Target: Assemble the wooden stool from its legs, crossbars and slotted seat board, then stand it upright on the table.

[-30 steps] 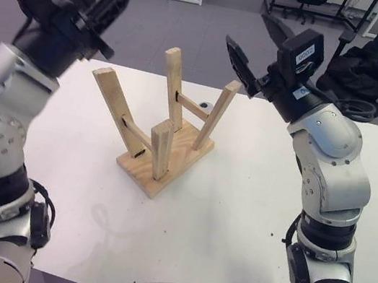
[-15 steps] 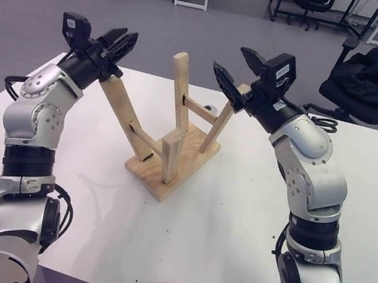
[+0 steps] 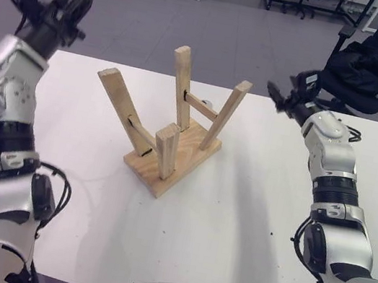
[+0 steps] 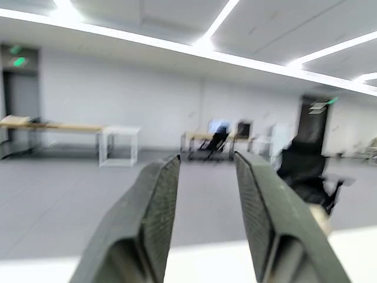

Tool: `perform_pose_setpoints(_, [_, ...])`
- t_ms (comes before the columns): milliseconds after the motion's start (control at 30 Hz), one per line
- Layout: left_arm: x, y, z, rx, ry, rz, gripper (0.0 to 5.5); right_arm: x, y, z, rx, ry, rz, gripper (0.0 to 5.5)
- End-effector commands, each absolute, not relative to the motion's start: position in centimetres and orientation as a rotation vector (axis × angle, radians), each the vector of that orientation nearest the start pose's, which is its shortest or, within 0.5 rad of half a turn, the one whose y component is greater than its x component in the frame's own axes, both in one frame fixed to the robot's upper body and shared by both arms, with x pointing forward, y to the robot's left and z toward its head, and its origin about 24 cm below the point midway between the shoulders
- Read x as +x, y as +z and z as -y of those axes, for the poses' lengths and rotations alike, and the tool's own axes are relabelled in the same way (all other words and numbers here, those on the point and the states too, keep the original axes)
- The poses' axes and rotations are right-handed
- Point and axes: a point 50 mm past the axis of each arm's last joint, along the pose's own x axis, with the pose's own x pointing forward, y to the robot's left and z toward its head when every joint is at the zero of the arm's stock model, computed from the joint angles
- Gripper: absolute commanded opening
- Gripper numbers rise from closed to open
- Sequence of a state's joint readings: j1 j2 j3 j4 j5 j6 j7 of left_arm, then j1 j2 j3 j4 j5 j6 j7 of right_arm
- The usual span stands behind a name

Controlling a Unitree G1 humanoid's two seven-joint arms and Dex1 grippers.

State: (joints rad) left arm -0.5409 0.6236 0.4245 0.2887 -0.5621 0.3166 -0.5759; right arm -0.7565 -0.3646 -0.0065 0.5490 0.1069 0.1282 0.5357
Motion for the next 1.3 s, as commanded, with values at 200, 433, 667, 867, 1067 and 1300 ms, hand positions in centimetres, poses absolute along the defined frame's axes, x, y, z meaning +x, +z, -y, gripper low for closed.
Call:
perform_pose_setpoints(200, [19.0, 2.0, -28.3, 0.233, -0.459, -0.649, 1.68, 28.7, 15.7, 16.7, -0.429, 1.157, 0.126, 3.28])
perform_pose_setpoints(433, [21.0, 0.9, -26.1, 0.326, -0.613, -0.648, 1.68, 28.1, 9.7, 19.3, -0.512, 0.908, -0.169, 3.28])
perform_pose_setpoints(667, [29.7, 1.1, -18.1, 0.25, -0.754, -0.376, 1.68, 27.8, 0.2, 20.0, -0.651, 0.767, -0.451, 3.28])
perform_pose_setpoints(867, [28.8, 0.7, -22.2, 0.316, -0.66, -0.367, 1.68, 25.6, 0.4, 21.6, -0.69, 0.68, -0.423, 3.28])
perform_pose_setpoints(1067, [23.1, -0.8, -24.4, 0.47, -0.734, -0.486, 1.68, 22.4, 1.0, 23.9, -0.602, 0.441, -0.421, 3.28])
perform_pose_setpoints(1300, [21.1, -1.2, -19.0, 0.388, -0.922, -0.575, 1.68, 21.8, 2.0, 19.6, -0.517, 0.642, -0.379, 3.28])
